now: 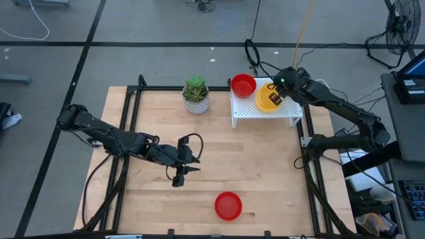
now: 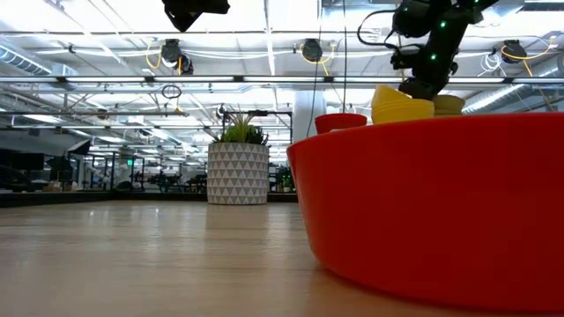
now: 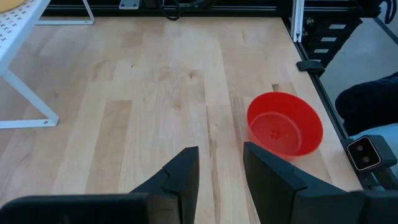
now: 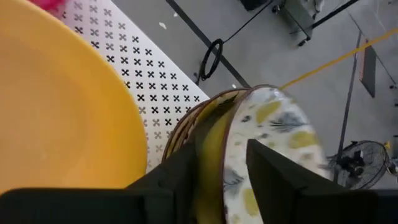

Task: Pick & Place Mini bowls
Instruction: Stack the white and yellow bowl on top of the other white and yellow bowls on the shelf, then stack the red bowl on top of the other red bowls on the shelf

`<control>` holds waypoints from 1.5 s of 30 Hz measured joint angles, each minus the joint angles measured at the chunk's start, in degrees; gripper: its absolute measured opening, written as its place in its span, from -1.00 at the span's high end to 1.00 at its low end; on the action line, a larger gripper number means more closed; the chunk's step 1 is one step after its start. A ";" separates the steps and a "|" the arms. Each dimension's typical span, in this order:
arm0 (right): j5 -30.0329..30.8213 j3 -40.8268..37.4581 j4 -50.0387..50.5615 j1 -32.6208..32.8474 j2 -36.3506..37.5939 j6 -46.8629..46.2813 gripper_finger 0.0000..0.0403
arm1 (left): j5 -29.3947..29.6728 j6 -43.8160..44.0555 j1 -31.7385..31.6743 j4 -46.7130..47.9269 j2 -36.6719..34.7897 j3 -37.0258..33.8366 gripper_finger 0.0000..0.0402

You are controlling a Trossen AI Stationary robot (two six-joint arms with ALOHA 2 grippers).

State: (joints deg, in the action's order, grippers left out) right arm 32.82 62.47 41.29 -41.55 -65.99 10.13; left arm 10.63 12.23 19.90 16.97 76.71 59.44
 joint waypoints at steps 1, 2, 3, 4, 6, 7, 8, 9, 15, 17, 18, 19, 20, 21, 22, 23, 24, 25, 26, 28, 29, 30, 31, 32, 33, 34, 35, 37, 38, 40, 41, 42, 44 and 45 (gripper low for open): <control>0.00 -0.01 0.08 0.20 0.65 0.02 0.33 | 0.00 0.00 0.00 0.00 0.00 0.00 0.37; -0.04 -0.02 0.08 0.47 1.48 0.02 0.32 | 0.00 0.00 0.00 0.00 0.00 0.00 0.37; -0.07 -0.04 0.09 0.84 2.38 0.02 0.31 | 0.00 -0.08 0.00 0.00 0.00 0.00 0.37; -0.04 -0.04 0.09 1.41 3.37 0.02 0.31 | 0.00 -0.22 0.00 0.00 0.00 0.00 0.37; 0.02 -0.04 0.09 2.74 5.49 0.02 0.32 | 0.01 -0.65 0.00 -0.01 0.00 0.00 0.37; 0.07 -0.06 0.11 3.52 6.63 0.01 0.33 | 0.02 -0.86 0.00 -0.02 0.00 0.00 0.37; 0.08 -0.06 0.09 4.38 7.81 -0.26 0.34 | 0.02 -1.12 0.00 -0.03 0.00 0.00 0.37; 0.01 -0.05 0.09 5.25 8.91 -1.04 0.35 | 0.04 -1.24 0.00 -0.04 0.00 0.00 0.37; -9.26 -0.06 0.09 10.45 13.91 -11.22 0.39 | 0.02 -1.41 0.00 -0.70 0.00 0.00 0.37; -18.20 -0.05 0.07 11.84 14.62 -16.49 0.40 | 0.00 -0.83 0.00 -0.69 0.00 0.00 0.37; -22.59 -0.06 0.07 12.61 14.65 -18.76 0.41 | 0.01 -0.30 0.00 -0.70 0.00 0.00 0.37; -26.90 -0.22 -0.03 13.56 14.64 -20.88 0.41 | 0.00 0.31 0.00 -0.70 0.00 0.00 0.37; -31.00 -0.78 -0.30 14.74 14.64 -22.42 0.42 | 0.01 0.86 0.00 -0.69 0.00 0.00 0.37; -35.02 -1.72 -0.80 16.11 14.65 -23.48 0.42 | 0.00 1.57 0.00 -0.67 0.00 0.00 0.37; -38.92 -3.13 -1.98 17.69 14.66 -24.52 0.43 | 0.00 1.84 0.00 -0.62 0.00 0.00 0.37; -42.64 -4.91 -3.97 19.64 14.64 -25.67 0.43 | -0.02 1.86 0.00 -0.52 0.00 0.00 0.37; -45.94 -7.11 -6.97 21.77 14.60 -26.93 0.44 | -0.09 1.86 0.00 -0.48 0.00 -0.04 0.37; -48.49 -9.59 -10.94 24.13 14.58 -28.32 0.45 | -0.13 1.89 0.10 -0.52 0.00 -0.17 0.37; -50.31 -12.27 -15.70 26.68 14.58 -29.51 0.45 | -0.26 2.02 0.11 -0.52 0.00 -0.37 0.37; -51.67 -18.01 -27.08 32.05 14.55 -31.14 0.46 | -0.41 2.07 0.11 -0.47 0.00 -0.87 0.37; -51.79 -20.98 -32.94 34.65 14.50 -31.75 0.46 | -0.52 2.35 0.11 -0.43 0.00 -1.12 0.37; -51.55 -23.69 -38.70 37.08 14.29 -31.95 0.46 | -0.55 2.83 0.11 -0.43 0.00 -1.33 0.37; -50.89 -26.18 -44.27 39.57 13.99 -31.91 0.46 | -0.62 3.49 0.11 -0.42 0.00 -1.52 0.37; -50.70 -28.42 -49.28 41.71 13.69 -31.91 0.46 | -0.71 4.15 0.11 -0.44 0.00 -1.68 0.37; -49.76 -30.32 -53.27 43.92 13.29 -31.87 0.46 | -0.93 4.80 0.11 -0.42 0.00 -1.81 0.37; -47.80 -31.67 -56.38 46.21 12.63 -31.83 0.46 | -1.43 5.11 0.11 -0.41 0.00 -1.92 0.37; -44.93 -32.62 -58.44 48.46 11.79 -31.78 0.46 | -1.91 5.48 0.09 -0.45 0.00 -1.98 0.37; -38.85 -33.30 -58.32 52.47 9.61 -30.69 0.46 | -2.11 5.95 0.11 -0.40 0.00 -2.03 0.37; -36.27 -33.30 -58.27 54.39 8.15 -29.61 0.46 | -2.11 5.95 0.11 -0.52 0.00 -2.03 0.37; -32.82 -33.24 -59.44 57.61 5.35 -27.04 0.46 | -2.12 5.97 0.11 -0.59 0.00 -2.03 0.37; -32.25 -32.92 -60.25 59.13 3.95 -25.70 0.46 | -2.11 5.97 0.11 -0.74 0.00 -2.03 0.37; -31.35 -32.39 -60.64 60.48 2.82 -24.41 0.46 | -2.12 5.99 0.11 -0.79 0.00 -2.03 0.37; -29.88 -31.22 -60.76 62.81 1.15 -21.94 0.46 | -2.12 6.02 0.11 -0.95 0.00 -2.03 0.37; -29.12 -30.56 -60.77 63.85 0.48 -20.89 0.46 | -2.14 6.11 0.11 -1.19 0.15 -2.03 0.37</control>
State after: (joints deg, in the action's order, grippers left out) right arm 3.70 31.91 -19.48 22.30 -65.51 -10.76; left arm 8.49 18.34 20.01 15.78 76.85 57.41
